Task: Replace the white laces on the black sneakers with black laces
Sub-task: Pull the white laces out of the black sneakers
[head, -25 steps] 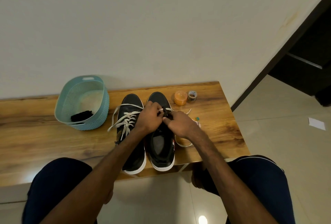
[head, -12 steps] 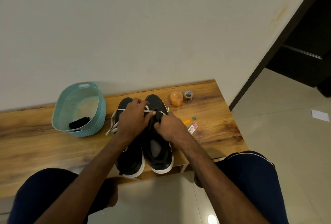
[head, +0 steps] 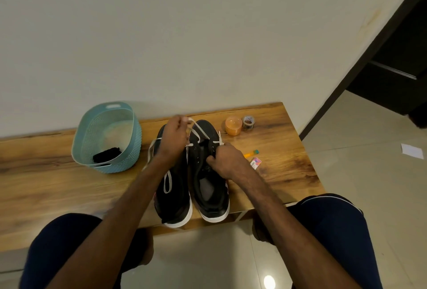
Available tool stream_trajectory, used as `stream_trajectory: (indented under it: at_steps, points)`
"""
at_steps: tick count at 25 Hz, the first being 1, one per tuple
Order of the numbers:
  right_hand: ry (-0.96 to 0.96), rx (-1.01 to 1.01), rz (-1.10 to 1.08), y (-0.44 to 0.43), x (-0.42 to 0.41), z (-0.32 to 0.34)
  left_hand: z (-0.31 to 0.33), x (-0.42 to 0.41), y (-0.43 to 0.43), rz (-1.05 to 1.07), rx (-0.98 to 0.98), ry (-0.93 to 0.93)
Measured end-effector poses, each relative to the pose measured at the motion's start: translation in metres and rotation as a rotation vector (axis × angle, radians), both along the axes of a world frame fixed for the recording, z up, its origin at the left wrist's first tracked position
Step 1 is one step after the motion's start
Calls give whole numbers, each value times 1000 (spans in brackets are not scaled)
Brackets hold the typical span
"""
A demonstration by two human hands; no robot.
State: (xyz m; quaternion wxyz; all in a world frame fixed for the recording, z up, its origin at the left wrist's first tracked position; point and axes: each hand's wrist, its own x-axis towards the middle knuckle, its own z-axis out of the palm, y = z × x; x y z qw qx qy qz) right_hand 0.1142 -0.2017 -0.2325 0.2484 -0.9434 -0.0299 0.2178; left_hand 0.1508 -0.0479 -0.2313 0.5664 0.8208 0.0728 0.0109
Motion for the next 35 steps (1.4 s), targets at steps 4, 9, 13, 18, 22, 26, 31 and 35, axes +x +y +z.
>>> stream_trajectory:
  at_steps: [4, 9, 13, 18, 22, 26, 31, 35]
  points:
    - [-8, 23, -17, 1, 0, 1, 27, 4, 31, 267, -780, 18]
    - [-19, 26, -1, 1, 0, 1, -2, -10, 23, -165, 693, -41]
    - [-14, 2, -9, 2, 2, -1, -15, -10, 4, -277, 982, -10]
    - [-13, 15, -6, 3, 0, -3, -10, -6, 12, -134, 825, -96]
    - [-18, 17, -14, 2, 0, -2, 13, 4, 22, 137, -188, -65]
    - [-6, 2, -20, 4, 1, -2, 24, -2, 26, 117, -895, 65]
    - [-16, -10, -7, 3, 2, -3, -4, -12, 14, -312, 738, -143]
    - [-9, -21, 0, 3, 3, -5, -11, -13, 8, -363, 1028, -131]
